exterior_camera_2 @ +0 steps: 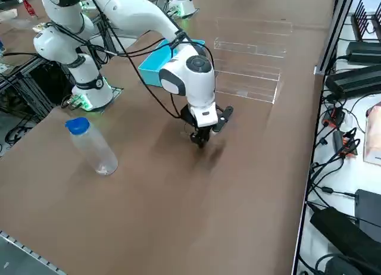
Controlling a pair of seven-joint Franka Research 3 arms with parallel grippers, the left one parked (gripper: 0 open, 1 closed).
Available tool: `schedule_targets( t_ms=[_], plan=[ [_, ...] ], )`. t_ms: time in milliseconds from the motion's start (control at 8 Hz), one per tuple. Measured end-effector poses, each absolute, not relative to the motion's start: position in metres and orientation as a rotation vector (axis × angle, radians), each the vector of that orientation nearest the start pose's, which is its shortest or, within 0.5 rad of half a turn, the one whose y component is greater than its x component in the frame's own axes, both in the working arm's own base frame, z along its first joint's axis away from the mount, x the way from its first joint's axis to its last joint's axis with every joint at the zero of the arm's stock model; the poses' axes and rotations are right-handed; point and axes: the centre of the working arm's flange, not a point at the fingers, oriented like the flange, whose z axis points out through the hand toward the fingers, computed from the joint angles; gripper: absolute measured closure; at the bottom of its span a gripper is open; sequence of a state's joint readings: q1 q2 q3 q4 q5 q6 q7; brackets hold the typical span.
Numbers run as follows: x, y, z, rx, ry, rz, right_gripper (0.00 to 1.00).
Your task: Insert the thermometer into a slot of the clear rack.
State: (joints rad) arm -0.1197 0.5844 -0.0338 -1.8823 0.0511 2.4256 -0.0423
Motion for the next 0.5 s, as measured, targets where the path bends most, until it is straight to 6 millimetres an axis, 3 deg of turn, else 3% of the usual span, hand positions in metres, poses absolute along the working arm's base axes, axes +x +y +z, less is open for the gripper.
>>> schedule_targets(
  t_ms=[125,500],
  plan=[
    [0.624,-0.0951,0.1931,-3.115,0.224,0.059,0.76],
    [0.6251,-0.0898,0.1938,-3.115,0.181,0.06,0.78]
  ],
)
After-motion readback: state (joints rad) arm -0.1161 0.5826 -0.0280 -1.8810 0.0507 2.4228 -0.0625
